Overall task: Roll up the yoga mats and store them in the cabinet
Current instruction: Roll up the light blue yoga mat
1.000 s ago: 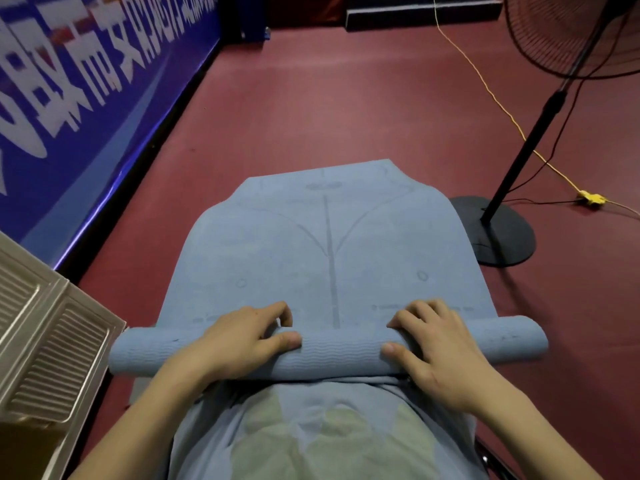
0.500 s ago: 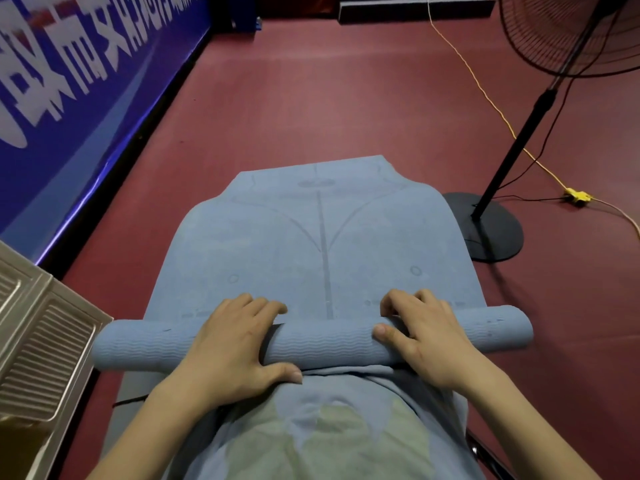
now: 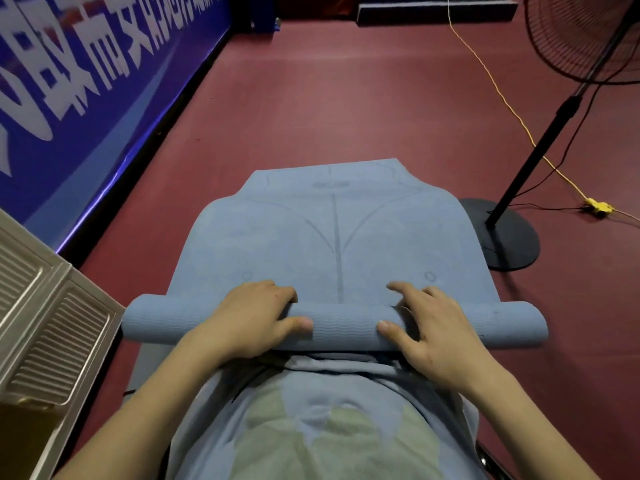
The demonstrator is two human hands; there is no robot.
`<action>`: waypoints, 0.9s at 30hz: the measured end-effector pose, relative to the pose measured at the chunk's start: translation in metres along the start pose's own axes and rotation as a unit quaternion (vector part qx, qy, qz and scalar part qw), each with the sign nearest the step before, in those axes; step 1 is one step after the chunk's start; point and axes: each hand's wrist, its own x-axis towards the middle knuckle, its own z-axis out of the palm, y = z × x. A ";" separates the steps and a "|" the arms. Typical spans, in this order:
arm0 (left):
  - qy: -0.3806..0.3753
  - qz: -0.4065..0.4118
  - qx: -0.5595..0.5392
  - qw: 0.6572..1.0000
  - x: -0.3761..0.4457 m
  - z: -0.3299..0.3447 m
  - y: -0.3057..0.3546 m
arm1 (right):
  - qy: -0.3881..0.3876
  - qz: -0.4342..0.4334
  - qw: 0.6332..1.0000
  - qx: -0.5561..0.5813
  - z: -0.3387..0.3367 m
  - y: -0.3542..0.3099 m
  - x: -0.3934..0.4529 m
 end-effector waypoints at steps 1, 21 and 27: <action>-0.023 -0.011 -0.014 1.000 0.006 -0.002 -0.003 | -0.004 -0.001 1.000 -0.009 -0.001 0.000 0.001; 0.232 0.023 0.067 0.970 -0.007 0.036 0.009 | -0.088 -0.002 0.994 -0.064 -0.001 0.005 0.022; 0.245 0.044 0.093 0.964 -0.023 0.047 0.014 | -0.060 0.009 0.997 -0.041 0.003 0.008 0.029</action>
